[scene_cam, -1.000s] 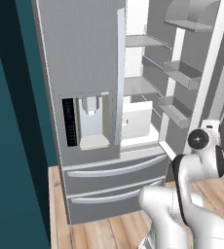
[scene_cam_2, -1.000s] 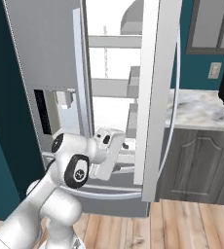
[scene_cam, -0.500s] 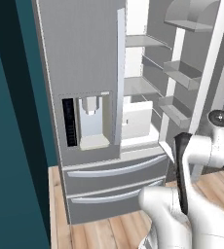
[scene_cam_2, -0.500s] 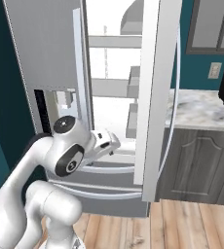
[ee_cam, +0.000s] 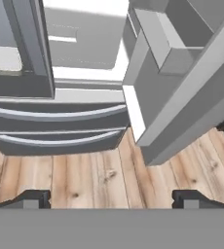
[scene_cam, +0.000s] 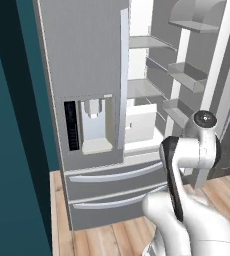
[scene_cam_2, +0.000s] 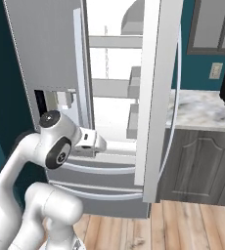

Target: Place one of the steaks on the plate and the other in the bowl. Then place the bowl in the fridge.

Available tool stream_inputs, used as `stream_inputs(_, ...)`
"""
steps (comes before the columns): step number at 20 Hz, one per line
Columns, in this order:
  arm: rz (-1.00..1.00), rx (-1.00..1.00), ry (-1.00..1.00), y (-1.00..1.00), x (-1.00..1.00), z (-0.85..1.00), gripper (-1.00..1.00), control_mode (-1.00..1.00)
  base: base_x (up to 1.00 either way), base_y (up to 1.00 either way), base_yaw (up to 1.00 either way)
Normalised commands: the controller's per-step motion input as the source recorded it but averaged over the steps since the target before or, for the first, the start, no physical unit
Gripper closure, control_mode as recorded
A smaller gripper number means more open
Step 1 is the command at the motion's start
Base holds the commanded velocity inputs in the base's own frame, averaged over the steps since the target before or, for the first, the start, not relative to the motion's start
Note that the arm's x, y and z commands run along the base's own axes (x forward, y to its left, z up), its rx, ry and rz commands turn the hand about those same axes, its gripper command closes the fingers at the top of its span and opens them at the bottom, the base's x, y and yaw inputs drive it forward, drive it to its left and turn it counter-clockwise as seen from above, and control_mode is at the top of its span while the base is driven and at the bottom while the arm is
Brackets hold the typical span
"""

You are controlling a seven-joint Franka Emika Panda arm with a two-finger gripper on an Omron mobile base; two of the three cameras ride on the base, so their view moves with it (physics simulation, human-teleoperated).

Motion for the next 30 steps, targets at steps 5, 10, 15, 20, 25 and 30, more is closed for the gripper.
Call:
stream_inputs(5,-0.08,0.13,-0.01,0.66,0.54,0.33,-1.0,-1.0,0.0,0.0,0.0)
stream_inputs(10,0.02,0.05,0.04,0.38,0.43,0.51,-1.0,-1.0,0.0,0.0,0.0)
stream_inputs(15,0.13,0.11,-0.01,0.34,0.59,0.35,-1.0,-1.0,0.0,0.0,0.0)
stream_inputs(20,0.26,0.08,-0.12,0.05,0.71,0.18,-1.0,-1.0,0.0,0.0,0.0)
stream_inputs(25,0.18,0.0,-0.13,0.05,0.69,0.13,-1.0,-1.0,0.0,0.0,0.0)
stream_inputs(30,-0.05,-0.05,-0.14,0.65,0.18,0.08,-1.0,-1.0,0.0,0.0,0.0)
